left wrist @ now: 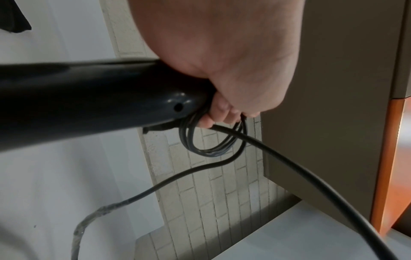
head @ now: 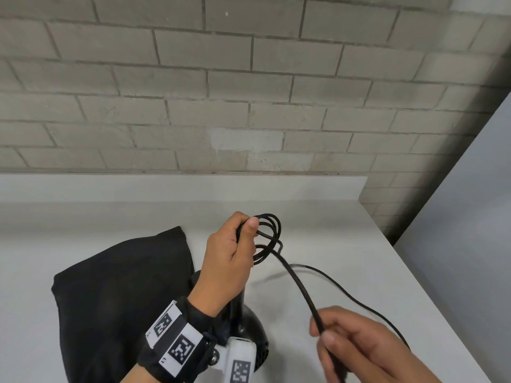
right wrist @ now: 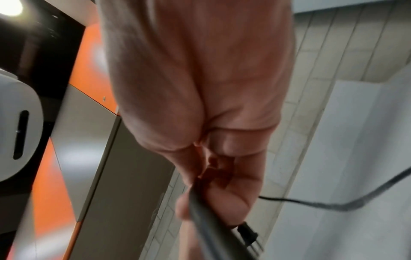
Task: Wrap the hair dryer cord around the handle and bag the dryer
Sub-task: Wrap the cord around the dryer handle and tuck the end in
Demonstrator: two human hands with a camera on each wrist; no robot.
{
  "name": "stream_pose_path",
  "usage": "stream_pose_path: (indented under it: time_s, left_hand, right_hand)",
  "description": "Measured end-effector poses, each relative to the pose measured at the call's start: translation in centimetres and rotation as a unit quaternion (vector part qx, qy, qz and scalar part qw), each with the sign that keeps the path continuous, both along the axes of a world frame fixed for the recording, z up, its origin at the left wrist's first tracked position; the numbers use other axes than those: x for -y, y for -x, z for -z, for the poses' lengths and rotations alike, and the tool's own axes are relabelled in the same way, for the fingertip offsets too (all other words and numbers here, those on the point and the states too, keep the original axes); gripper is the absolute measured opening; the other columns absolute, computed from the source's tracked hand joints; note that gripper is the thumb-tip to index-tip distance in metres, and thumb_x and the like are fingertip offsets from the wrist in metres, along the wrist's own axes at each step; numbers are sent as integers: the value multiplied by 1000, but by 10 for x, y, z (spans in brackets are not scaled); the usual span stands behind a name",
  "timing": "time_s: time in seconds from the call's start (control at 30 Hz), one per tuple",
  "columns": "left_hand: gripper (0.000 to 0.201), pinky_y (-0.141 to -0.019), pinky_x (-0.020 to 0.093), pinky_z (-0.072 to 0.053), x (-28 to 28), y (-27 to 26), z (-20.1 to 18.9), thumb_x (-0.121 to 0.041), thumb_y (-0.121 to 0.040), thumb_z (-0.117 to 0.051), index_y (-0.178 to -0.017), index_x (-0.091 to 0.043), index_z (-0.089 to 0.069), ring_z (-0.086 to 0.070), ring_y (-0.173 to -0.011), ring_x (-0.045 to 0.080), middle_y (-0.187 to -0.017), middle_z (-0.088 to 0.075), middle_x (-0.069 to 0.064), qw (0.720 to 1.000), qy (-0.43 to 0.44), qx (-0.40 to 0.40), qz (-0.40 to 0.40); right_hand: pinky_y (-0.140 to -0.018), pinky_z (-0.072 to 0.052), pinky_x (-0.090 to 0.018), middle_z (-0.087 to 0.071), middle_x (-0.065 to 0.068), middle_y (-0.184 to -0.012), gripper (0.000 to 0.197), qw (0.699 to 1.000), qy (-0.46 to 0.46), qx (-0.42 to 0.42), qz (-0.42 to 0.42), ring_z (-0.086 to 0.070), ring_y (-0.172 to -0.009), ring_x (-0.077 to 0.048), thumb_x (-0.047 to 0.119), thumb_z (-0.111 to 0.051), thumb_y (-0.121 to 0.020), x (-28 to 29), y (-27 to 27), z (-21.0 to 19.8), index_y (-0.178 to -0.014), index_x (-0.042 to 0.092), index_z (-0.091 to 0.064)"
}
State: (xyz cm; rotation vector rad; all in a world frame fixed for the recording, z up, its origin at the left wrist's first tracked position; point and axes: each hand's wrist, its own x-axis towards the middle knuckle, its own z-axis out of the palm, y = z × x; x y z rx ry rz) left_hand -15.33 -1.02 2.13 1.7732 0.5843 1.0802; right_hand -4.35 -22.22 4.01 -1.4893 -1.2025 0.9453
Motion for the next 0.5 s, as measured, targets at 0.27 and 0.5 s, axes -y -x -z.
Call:
stream_pose_path:
  time_s: [0.27,0.5]
  left_hand:
    - [31,-47,32,-38,-2,1,2,-42,-100,-46,-73,-30,-53,-35,-44,8,-47,-37,-10,999,28,10,11]
    - [31,-50,41,-42,-1,3,2,-47,-98,-44,-74,-30,-53,-39,-45,9,-46,-40,-10,1000,15,-2,-1]
  right_hand:
    - [-44,-18,-19,-33,-4,-51,26,979,-24,36,198,-25,-47,-14,37,-56,-78,38,-23,21,-70,13,-63]
    - [-42,-14,-23,-32,-4,-48,42,960,-98,46,256,-24,-42,-13,53,-64,-77,41,-24,25,-63,14,-56]
